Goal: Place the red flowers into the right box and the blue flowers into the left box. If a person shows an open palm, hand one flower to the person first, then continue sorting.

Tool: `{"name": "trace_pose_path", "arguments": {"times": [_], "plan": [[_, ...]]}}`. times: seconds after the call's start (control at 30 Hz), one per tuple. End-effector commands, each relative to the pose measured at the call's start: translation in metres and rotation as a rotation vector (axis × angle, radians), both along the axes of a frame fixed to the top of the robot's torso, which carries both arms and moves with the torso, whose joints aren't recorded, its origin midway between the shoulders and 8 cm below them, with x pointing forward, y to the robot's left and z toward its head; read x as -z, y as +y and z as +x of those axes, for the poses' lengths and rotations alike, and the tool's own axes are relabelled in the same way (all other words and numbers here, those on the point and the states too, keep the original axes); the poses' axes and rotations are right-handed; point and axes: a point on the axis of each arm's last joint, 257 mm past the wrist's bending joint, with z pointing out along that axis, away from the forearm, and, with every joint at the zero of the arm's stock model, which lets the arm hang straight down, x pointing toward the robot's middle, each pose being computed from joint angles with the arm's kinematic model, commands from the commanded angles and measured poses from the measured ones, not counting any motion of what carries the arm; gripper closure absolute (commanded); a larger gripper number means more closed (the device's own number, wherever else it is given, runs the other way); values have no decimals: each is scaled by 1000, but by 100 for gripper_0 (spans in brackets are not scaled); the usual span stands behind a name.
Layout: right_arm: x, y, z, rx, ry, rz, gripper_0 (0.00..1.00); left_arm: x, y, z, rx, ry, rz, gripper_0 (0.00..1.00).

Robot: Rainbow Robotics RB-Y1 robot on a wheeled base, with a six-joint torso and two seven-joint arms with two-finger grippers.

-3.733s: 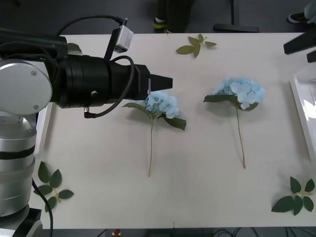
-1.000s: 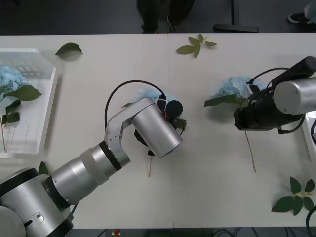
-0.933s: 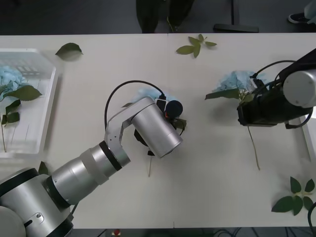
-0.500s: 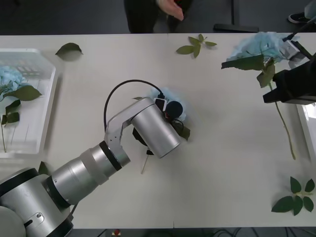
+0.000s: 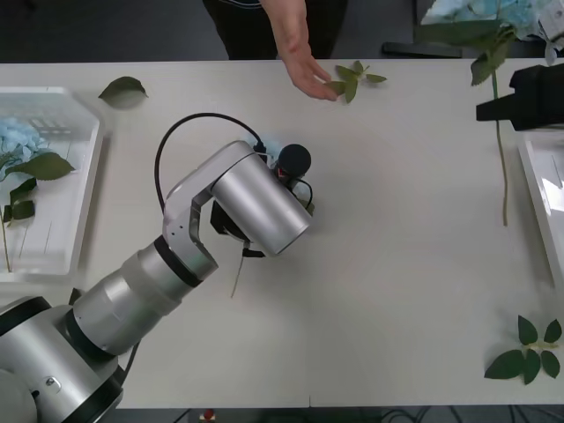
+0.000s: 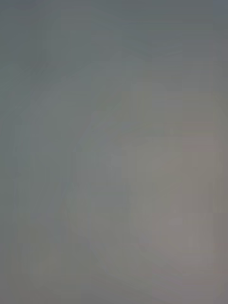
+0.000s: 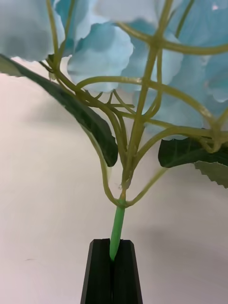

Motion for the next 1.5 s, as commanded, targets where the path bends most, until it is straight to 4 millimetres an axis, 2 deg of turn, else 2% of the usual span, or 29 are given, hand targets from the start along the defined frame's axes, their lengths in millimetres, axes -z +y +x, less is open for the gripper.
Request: {"name": "trace_pose_path", "arguments": {"times": [0.03,0.1,0.13,0.23,0.43,0.63,0.83,1.1,1.5], "plan": [[-44,36,32,-5,-194,64,100,-24,29,2,4,-49,72,100],[-77,64,52,-5,-321,147,100,-24,39,2,-6,-48,85,100],[-86,70,57,-5,-352,165,100,-24,41,3,-8,-51,86,100],[-132,96,85,14,-519,216,100,-24,44,6,-9,-59,86,100],[-195,122,124,68,-717,233,100,-23,42,5,-6,-55,82,100],[-238,133,149,129,-838,202,100,-21,40,3,-1,-47,76,100],[-266,141,162,171,-916,137,100,-20,40,3,0,-44,74,100],[-289,135,169,241,-1047,83,100,-20,39,3,1,-44,72,100],[-286,144,169,255,-1032,127,100,-20,38,3,4,-43,71,100]]}}
